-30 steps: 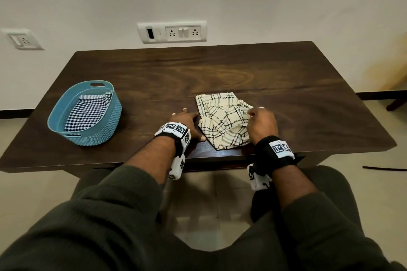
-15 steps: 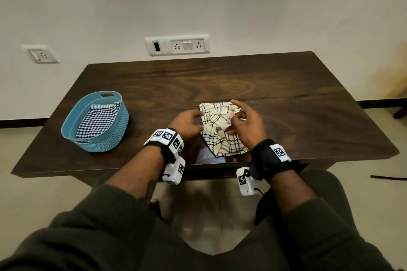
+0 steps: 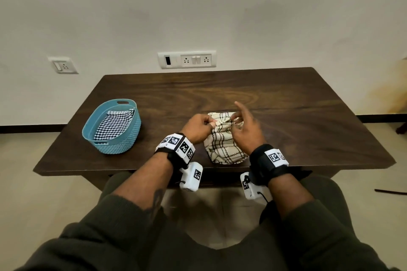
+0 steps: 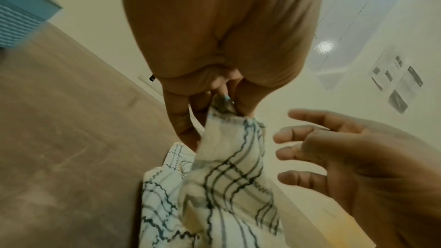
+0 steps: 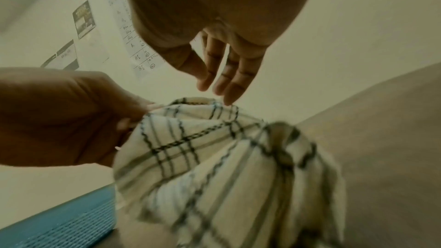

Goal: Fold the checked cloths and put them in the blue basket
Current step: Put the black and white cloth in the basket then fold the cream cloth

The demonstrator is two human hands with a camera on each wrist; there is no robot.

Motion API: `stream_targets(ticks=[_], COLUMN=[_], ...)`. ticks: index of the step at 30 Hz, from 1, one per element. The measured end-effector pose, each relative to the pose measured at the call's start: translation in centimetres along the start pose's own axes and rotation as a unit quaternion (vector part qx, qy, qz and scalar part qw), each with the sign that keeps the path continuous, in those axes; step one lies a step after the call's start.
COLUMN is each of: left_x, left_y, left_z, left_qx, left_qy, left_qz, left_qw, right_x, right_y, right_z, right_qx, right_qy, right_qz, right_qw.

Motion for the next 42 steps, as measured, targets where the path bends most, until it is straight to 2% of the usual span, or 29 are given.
stream_targets(ticks=[3, 5, 7, 9, 12, 14, 17, 20, 25, 33, 39, 42], left_x=[-0.8, -1.5, -2.6, -4.2, -6.3, -8.2, -12.6, -17.0, -22.7, -28.6, -30.1, -30.5], left_y=[0.7, 1.3, 1.7, 2.2, 3.5, 4.6, 5.7, 6.5, 7.3, 8.4, 6.1, 4.3], left_z=[0.6, 1.2, 1.7, 2.2, 3.0, 3.4, 3.8, 4.3, 4.7, 5.0, 4.3, 4.0], left_qx=[0.024, 0.036, 0.045, 0.057, 0.085, 0.096, 0.100, 0.118, 0.130, 0.167, 0.092, 0.042], left_qy=[-0.035, -0.052, -0.059, -0.043, -0.023, 0.015, 0.125, 0.221, 0.333, 0.384, 0.381, 0.387], left_qz=[-0.025, -0.017, -0.040, -0.063, -0.028, -0.019, -0.037, -0.037, -0.043, -0.058, -0.089, -0.116], left_qw=[0.999, 0.998, 0.996, 0.995, 0.996, 0.995, 0.986, 0.967, 0.933, 0.906, 0.916, 0.914], right_x=[2.8, 3.1, 2.6, 2.3, 2.3, 2.0, 0.7, -0.7, -3.3, -9.0, -10.9, -10.0], right_y=[-1.5, -2.1, -2.5, -3.2, -3.8, -4.0, -3.8, -3.7, -4.7, -7.7, -8.5, -7.2], right_z=[-0.8, -1.2, -1.6, -1.7, -1.5, -1.5, -1.6, -1.8, -2.5, -4.7, -4.9, -5.3], right_qx=[-0.057, -0.076, -0.061, -0.056, -0.040, -0.028, -0.014, -0.014, -0.015, -0.076, -0.073, -0.060], right_qy=[-0.127, -0.131, -0.127, -0.137, -0.151, -0.151, -0.145, -0.136, -0.096, -0.003, 0.014, -0.027], right_qz=[0.092, 0.099, 0.067, 0.046, -0.002, -0.018, -0.013, 0.017, 0.067, 0.176, 0.143, 0.145], right_qw=[0.986, 0.983, 0.988, 0.988, 0.988, 0.988, 0.989, 0.991, 0.993, 0.981, 0.987, 0.987])
Point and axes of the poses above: each hand's wrist, its own z-axis away from the middle knuckle, its own x-axis out of the palm, y = z × x, the point moved 10 cm from there along -z, towards the middle knuckle, and after that the axes turned 3 degrees about -y, right-handed, at the moved point
